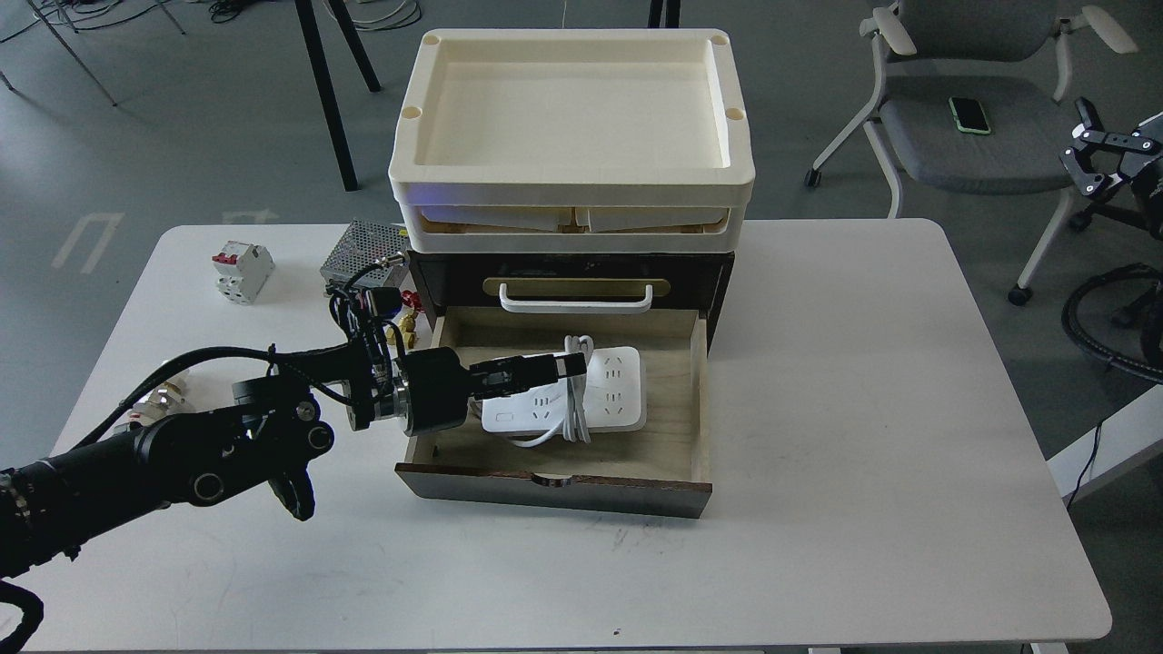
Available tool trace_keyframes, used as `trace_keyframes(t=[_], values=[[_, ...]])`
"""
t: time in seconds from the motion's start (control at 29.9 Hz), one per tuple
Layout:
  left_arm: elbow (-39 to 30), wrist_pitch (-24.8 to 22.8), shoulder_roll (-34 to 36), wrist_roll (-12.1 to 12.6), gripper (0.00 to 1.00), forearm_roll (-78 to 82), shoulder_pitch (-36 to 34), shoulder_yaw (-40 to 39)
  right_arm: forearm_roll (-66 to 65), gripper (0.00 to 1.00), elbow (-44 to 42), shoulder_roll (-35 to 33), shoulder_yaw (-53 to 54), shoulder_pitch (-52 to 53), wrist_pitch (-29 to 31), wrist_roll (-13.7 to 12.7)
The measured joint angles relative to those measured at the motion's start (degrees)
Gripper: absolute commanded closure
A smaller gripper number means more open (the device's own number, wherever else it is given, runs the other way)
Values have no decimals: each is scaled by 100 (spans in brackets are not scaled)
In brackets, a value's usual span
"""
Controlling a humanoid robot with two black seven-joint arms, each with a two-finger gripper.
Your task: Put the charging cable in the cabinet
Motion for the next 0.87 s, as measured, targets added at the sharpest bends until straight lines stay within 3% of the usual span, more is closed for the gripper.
trace_keyframes(t=[0.1, 0.37, 0.44, 0.57, 0.74, 0.87], values=[[-37, -28, 111, 0, 8, -34, -4, 0, 0, 0, 9, 0, 25, -1, 0, 0], [-428, -81, 1302, 0, 8, -415, 66, -92, 0, 0, 82, 0, 146, 22, 0, 0], [-561, -312, 1750, 0, 6, -978, 166, -228, -1, 0, 258, -3, 174, 25, 0, 3], [-552, -1274, 2160, 0, 2, -2483, 285, -834, -8, 0, 734, -60, 386, 25, 0, 24], [504, -1481, 2100, 0, 1, -4873, 347, -1902, -1, 0, 1154, -79, 799, 4, 0, 26], [1652, -1489, 1509, 0, 1, -6022, 296, -2666, -1, 0, 1417, -71, 967, -42, 0, 27]])
